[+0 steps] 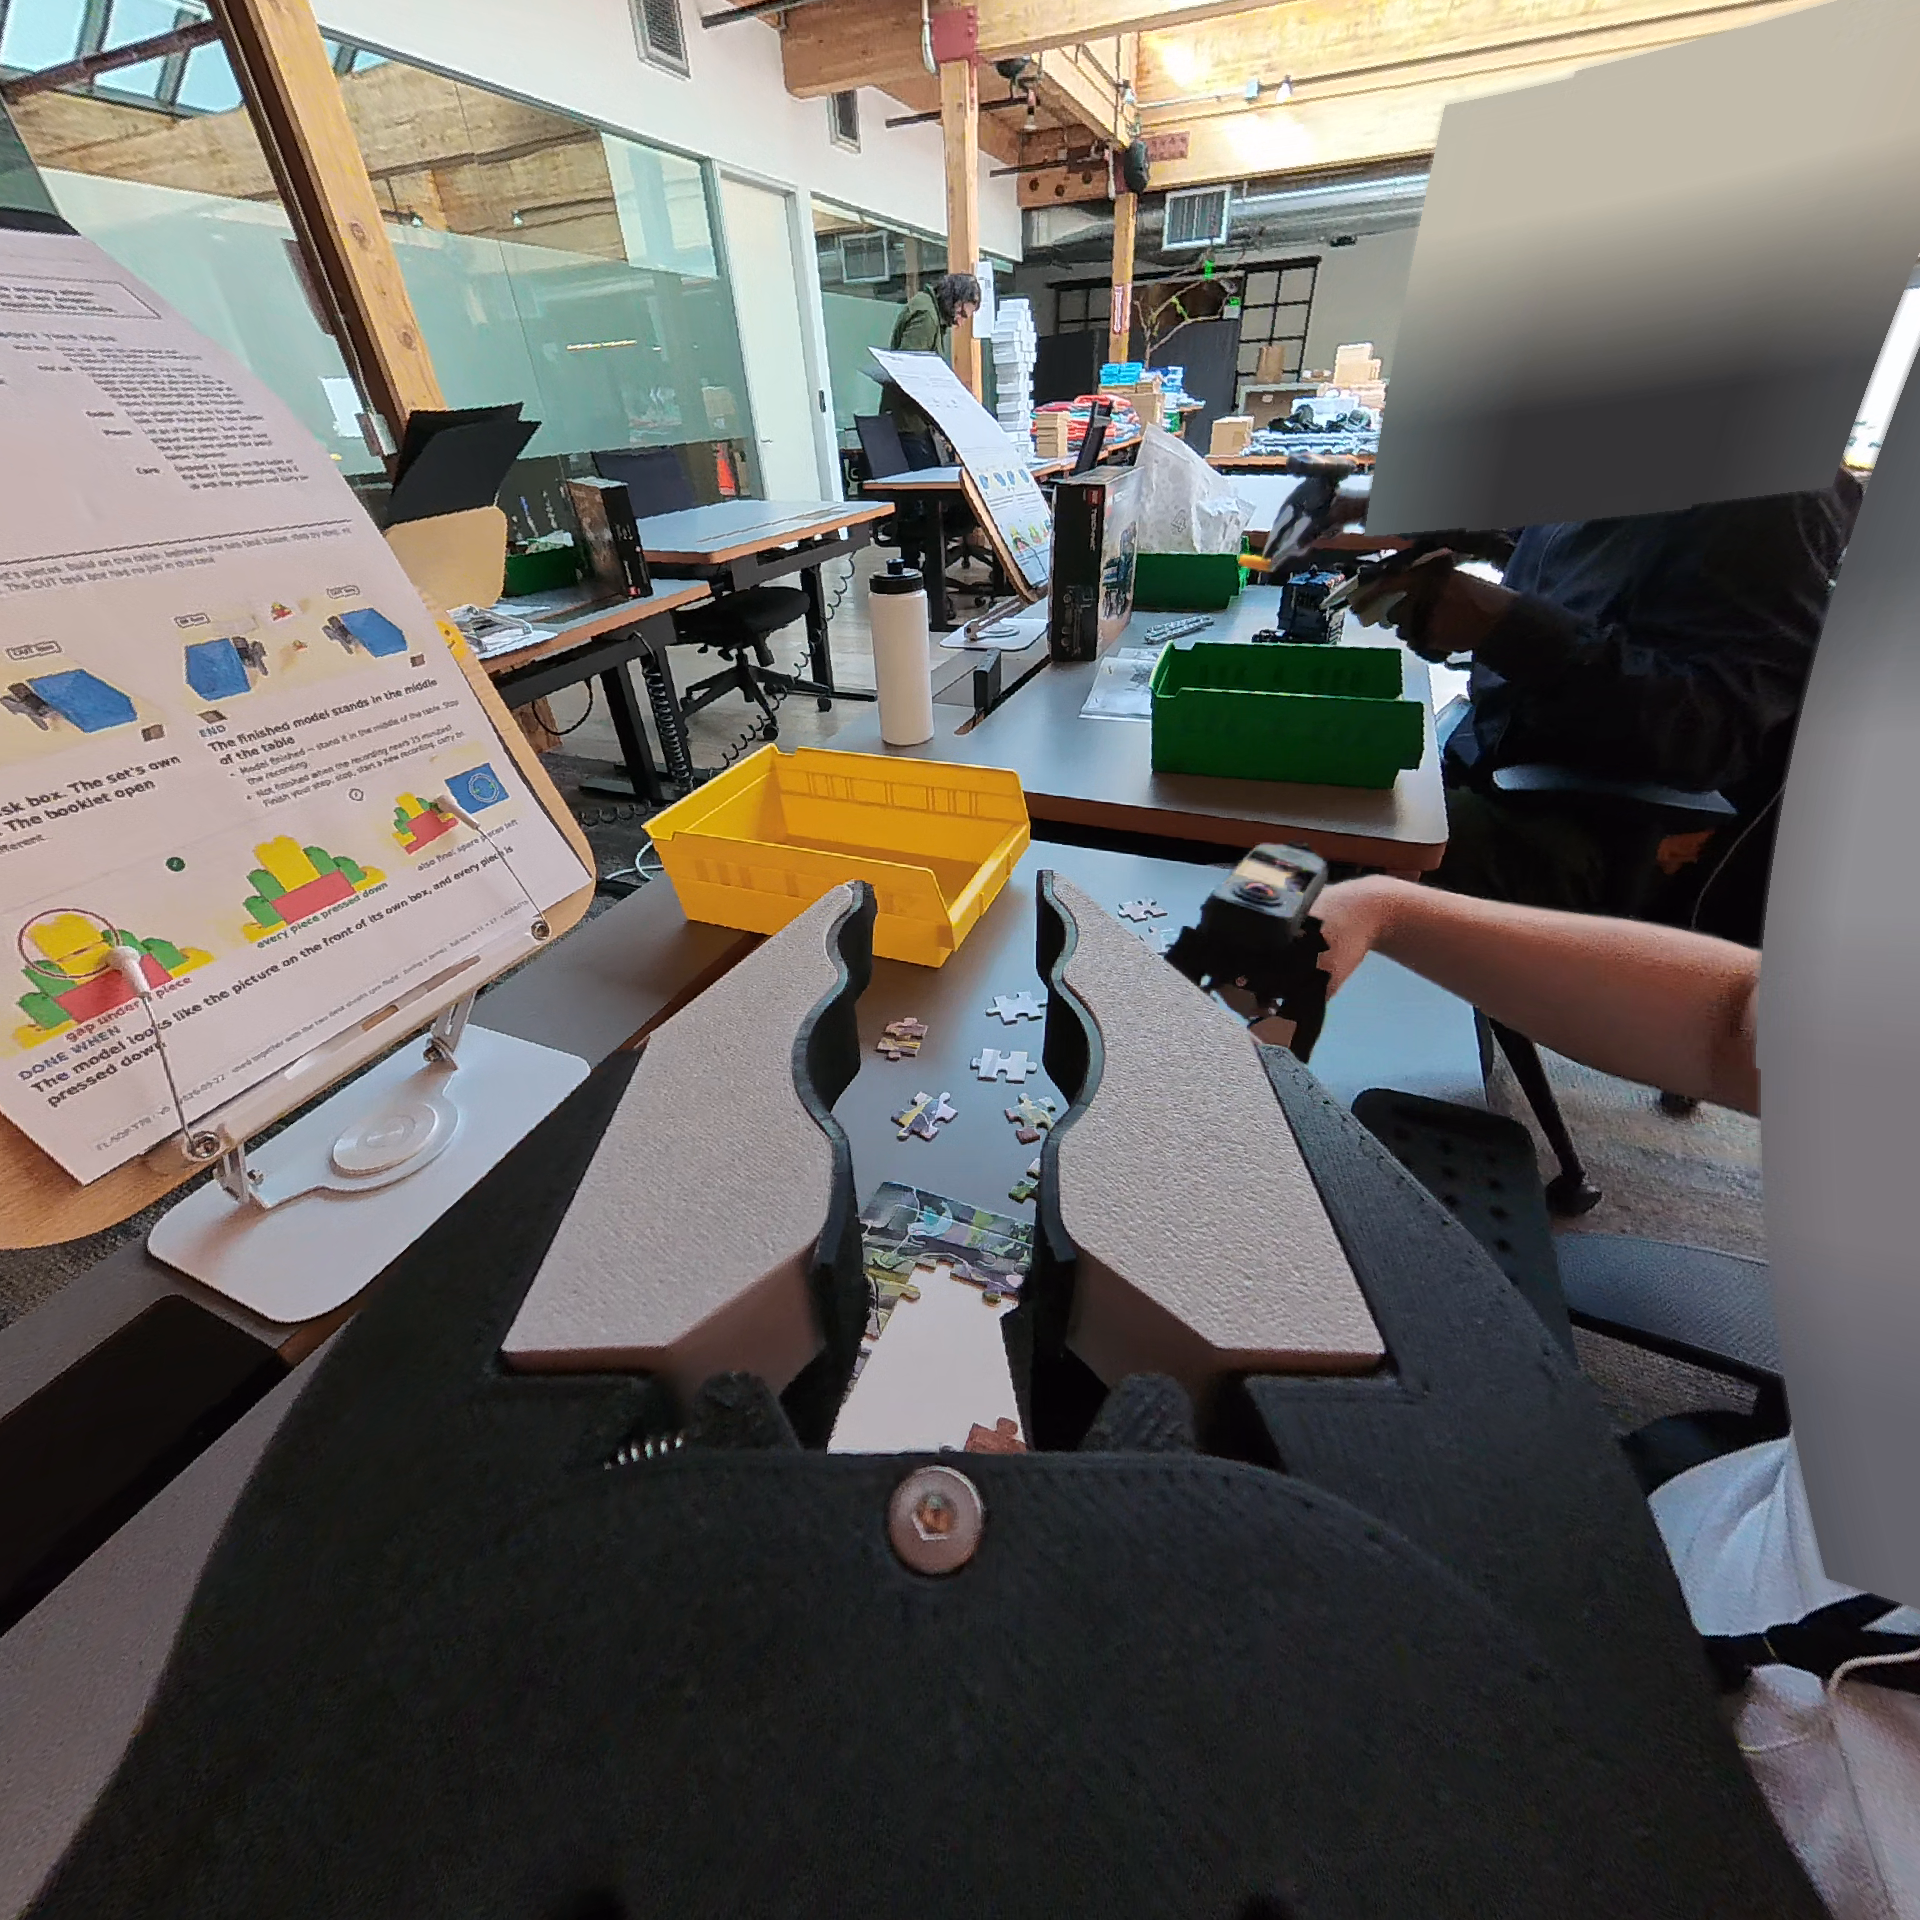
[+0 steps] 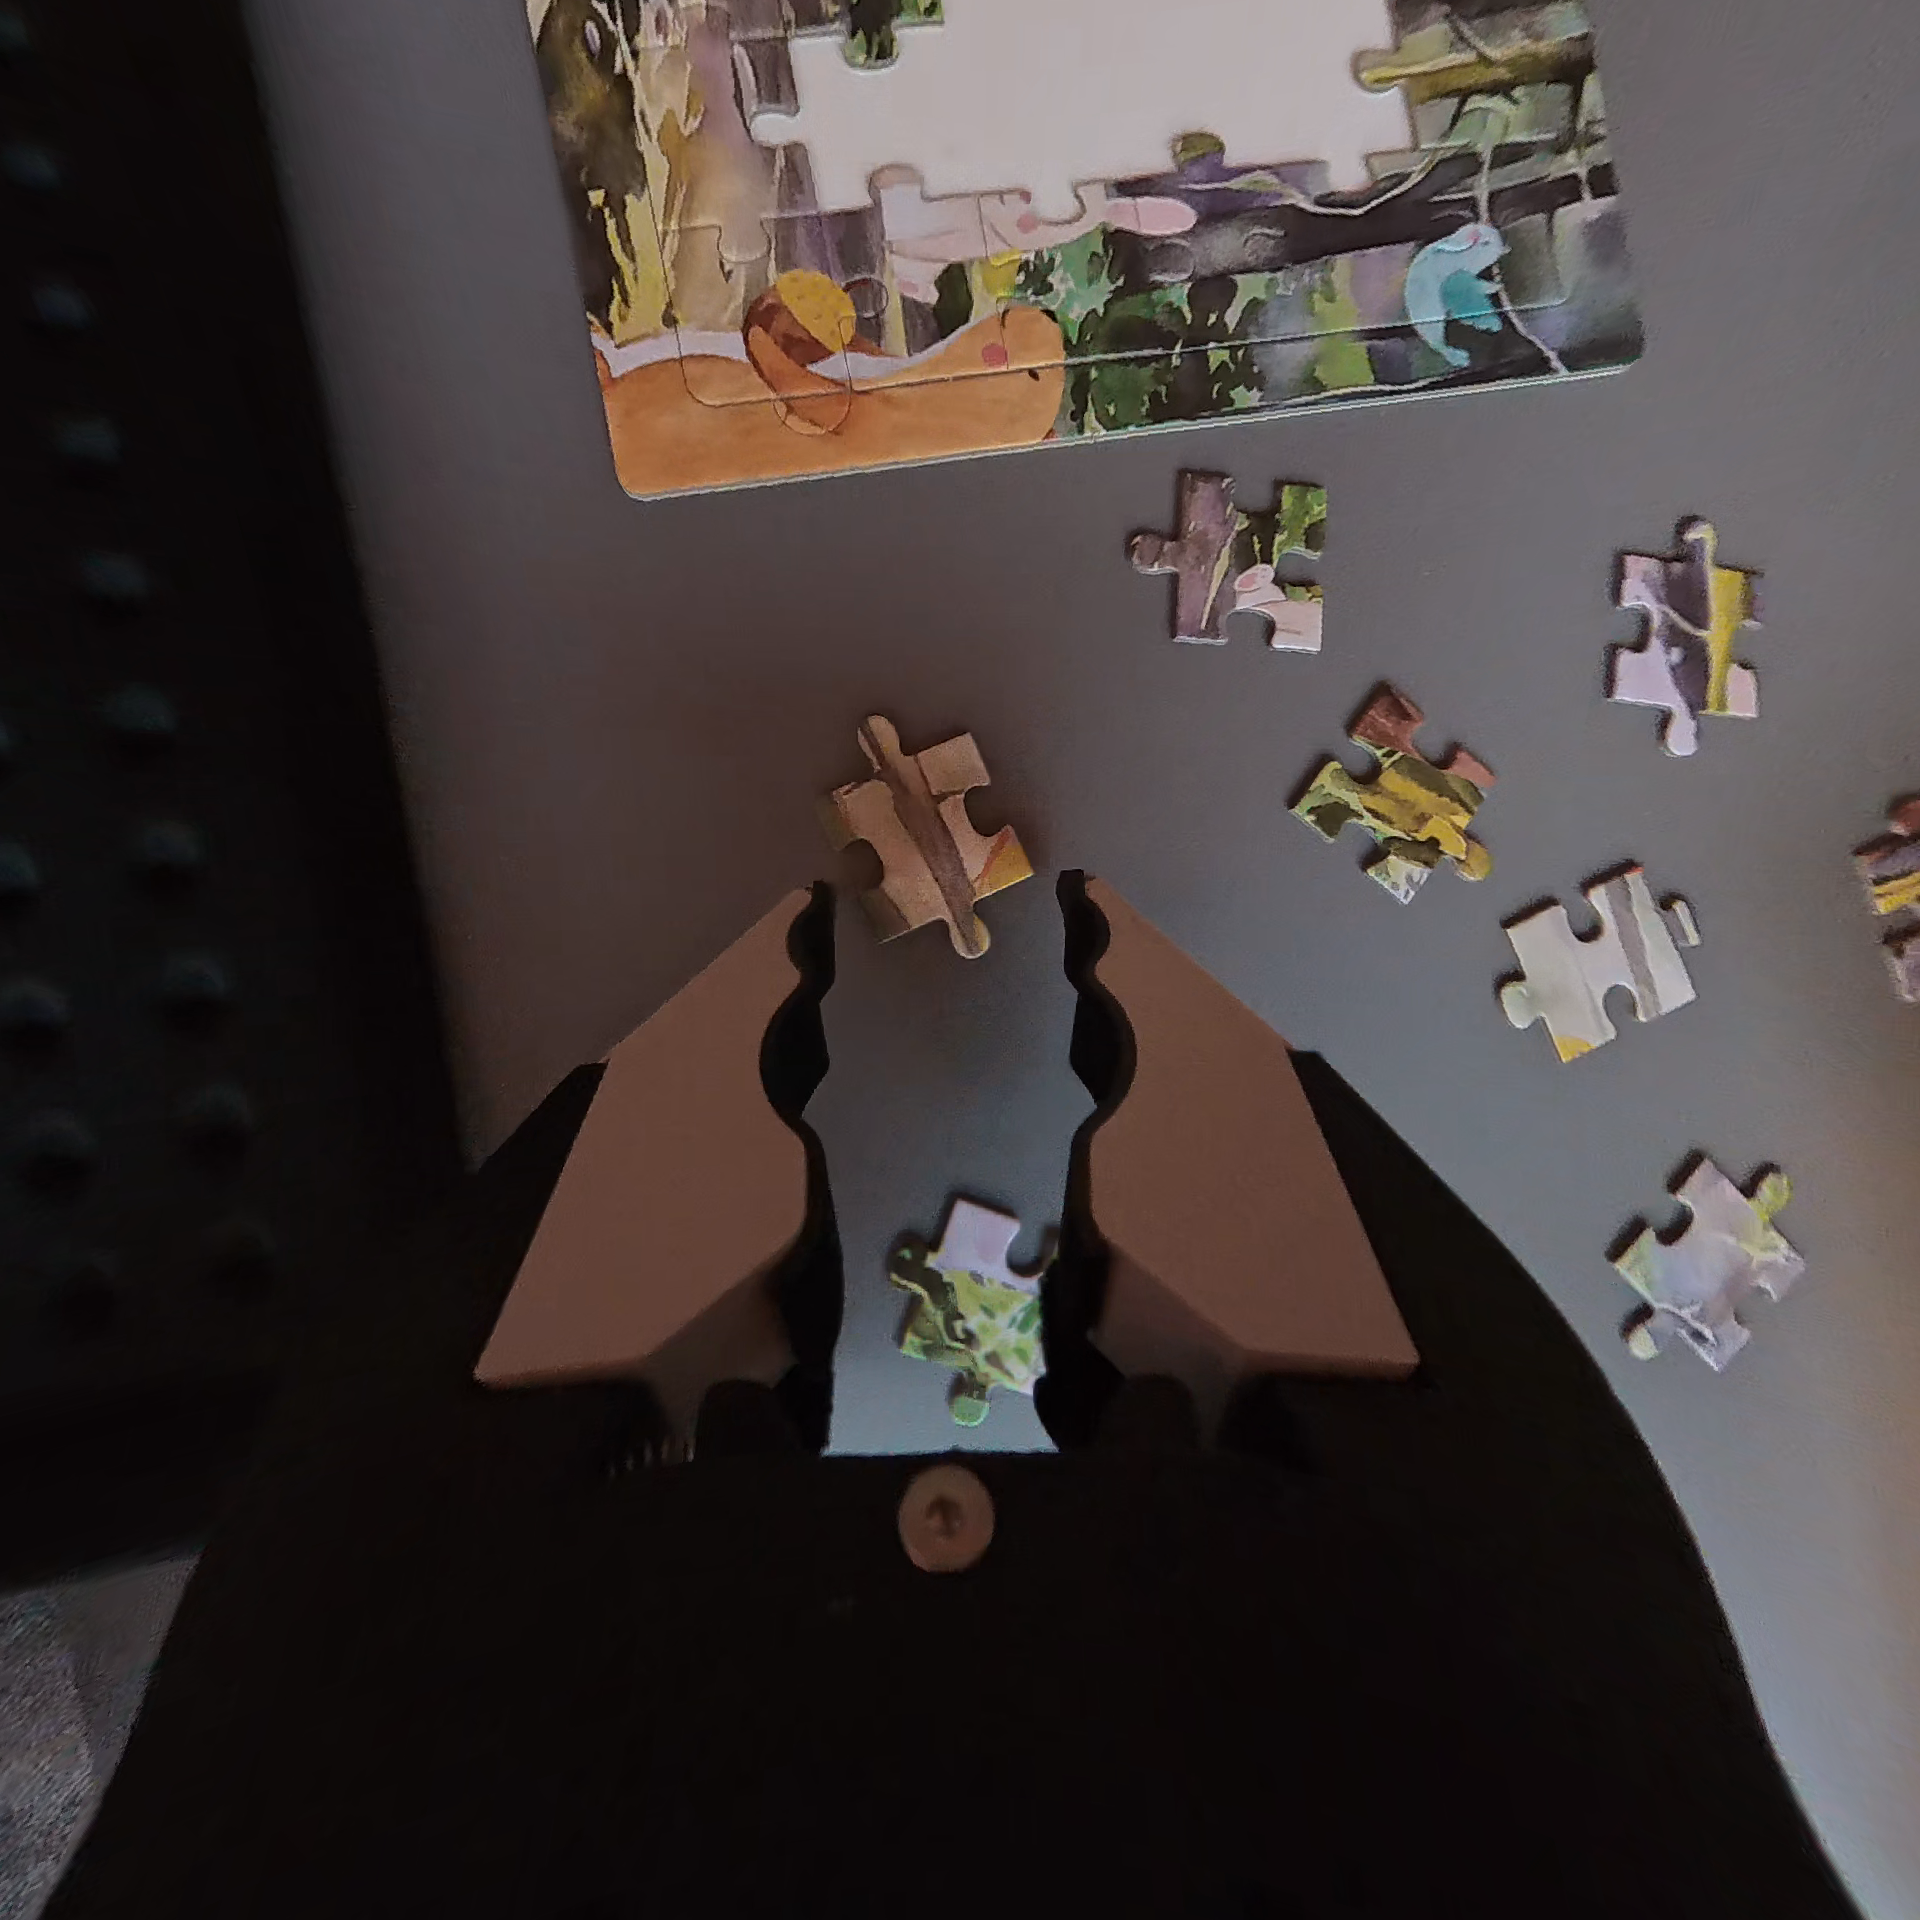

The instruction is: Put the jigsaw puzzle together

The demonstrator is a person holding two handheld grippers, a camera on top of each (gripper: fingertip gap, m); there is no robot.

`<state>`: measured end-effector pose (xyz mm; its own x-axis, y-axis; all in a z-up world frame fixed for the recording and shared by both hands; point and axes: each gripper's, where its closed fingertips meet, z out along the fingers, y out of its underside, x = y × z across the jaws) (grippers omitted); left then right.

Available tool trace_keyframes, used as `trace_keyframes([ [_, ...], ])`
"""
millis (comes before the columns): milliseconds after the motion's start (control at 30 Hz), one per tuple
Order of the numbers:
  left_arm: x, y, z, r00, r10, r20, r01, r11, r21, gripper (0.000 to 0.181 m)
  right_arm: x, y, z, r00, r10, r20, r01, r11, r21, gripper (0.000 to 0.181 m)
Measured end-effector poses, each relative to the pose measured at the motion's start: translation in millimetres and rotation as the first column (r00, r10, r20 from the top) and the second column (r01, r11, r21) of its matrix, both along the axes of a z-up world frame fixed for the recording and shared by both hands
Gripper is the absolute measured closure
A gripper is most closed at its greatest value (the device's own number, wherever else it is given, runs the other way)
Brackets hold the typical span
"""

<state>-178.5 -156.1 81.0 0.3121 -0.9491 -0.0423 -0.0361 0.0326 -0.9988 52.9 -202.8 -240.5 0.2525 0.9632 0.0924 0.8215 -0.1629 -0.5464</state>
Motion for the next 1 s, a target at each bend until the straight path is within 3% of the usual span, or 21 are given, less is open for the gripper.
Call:
trace_keyframes([
  [100,1,0,-1,1.000,-0.001,-0.007,0.001,1.000,0.000,0.152,-1,2,-4,0.999,0.035,-0.025,-0.037,0.996,-0.084,0.143],
  [167,2,1,-3,1.000,0.002,-0.015,-0.002,1.000,-0.001,0.152,-1,2,-4,0.999,0.032,-0.043,-0.037,0.993,-0.116,0.159],
  [267,4,4,-6,1.000,0.000,-0.023,0.000,1.000,-0.009,0.152,-4,2,-4,0.996,0.007,-0.086,-0.017,0.993,-0.118,0.160],
  [367,6,7,-9,1.000,0.000,-0.030,-0.001,1.000,-0.021,0.153,-7,2,-4,0.994,-0.015,-0.109,0.006,0.996,-0.084,0.160],
  [633,7,8,-11,0.999,0.001,-0.036,-0.002,1.000,-0.024,0.153,-6,5,-3,0.973,-0.223,-0.055,0.224,0.975,0.010,0.161],
  [1000,3,9,-11,1.000,0.006,-0.030,-0.007,1.000,-0.029,0.153,-12,14,9,0.963,-0.260,-0.068,0.268,0.950,0.159,0.161],
])
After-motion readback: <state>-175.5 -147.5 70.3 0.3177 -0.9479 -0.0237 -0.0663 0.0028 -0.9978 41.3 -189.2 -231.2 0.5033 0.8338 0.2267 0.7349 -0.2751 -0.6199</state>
